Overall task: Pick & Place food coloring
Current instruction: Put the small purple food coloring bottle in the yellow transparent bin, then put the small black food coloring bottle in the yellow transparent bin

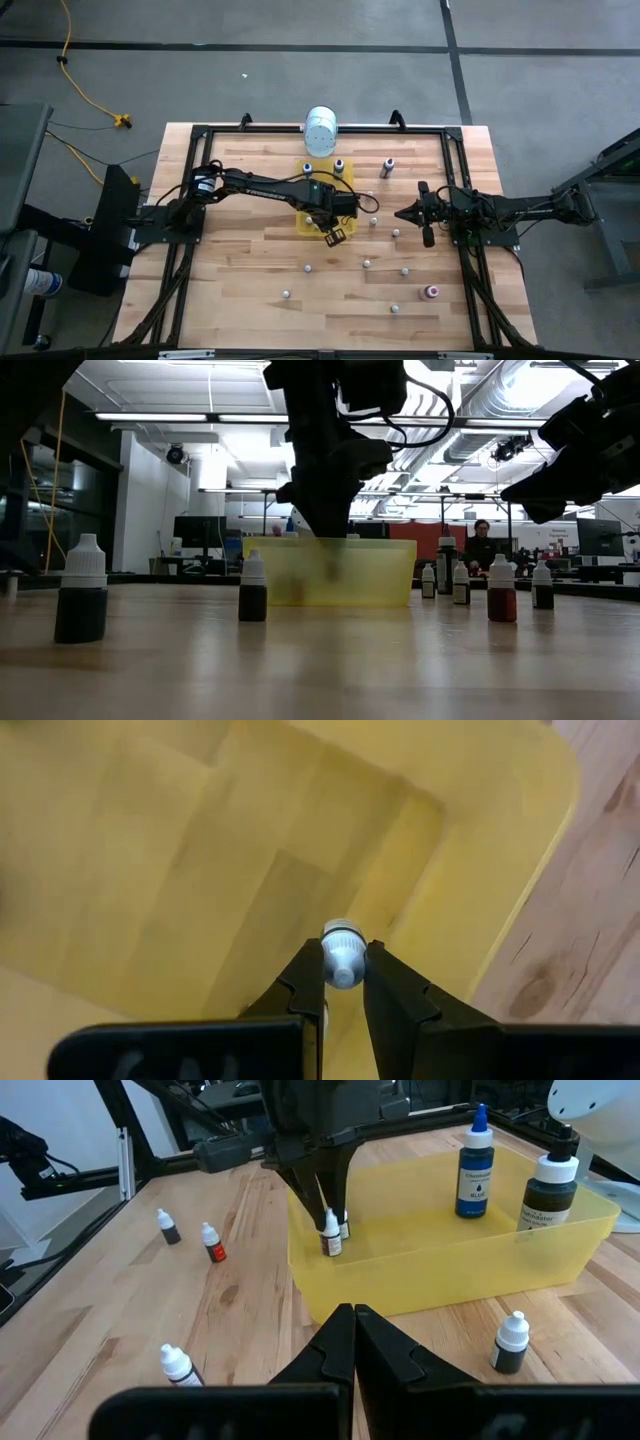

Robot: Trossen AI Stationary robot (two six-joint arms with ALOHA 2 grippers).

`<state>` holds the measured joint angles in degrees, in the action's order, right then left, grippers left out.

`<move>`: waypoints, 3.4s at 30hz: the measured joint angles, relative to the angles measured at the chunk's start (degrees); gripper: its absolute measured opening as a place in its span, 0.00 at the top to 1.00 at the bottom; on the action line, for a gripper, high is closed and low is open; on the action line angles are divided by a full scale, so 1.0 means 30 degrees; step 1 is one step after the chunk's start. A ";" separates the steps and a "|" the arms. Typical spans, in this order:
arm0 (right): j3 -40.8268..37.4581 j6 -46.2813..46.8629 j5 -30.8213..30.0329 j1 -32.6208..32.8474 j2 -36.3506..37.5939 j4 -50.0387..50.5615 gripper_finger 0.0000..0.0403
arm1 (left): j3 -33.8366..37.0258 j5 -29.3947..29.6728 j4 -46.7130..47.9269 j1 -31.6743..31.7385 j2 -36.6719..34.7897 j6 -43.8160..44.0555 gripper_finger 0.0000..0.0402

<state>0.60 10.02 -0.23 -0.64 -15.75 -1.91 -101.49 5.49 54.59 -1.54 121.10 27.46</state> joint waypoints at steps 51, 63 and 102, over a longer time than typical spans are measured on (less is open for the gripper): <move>0.0000 0.0000 0.0000 0.0000 0.0007 0.0000 1.00 | 0.0015 0.0507 -0.0131 -0.0240 0.0934 0.5143 0.69; 0.0000 0.0000 0.0000 0.0000 0.0001 0.0000 1.00 | -0.0051 0.1004 0.0137 -0.0240 -0.0351 0.4431 0.65; 0.0000 0.0000 0.0000 0.0000 0.0000 0.0007 1.00 | 0.8976 -0.0268 -0.2137 -0.9005 -1.0708 -0.0366 0.65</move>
<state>0.60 10.02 -0.23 -0.64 -15.75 -1.89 -74.56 4.69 48.18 -28.55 88.97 26.36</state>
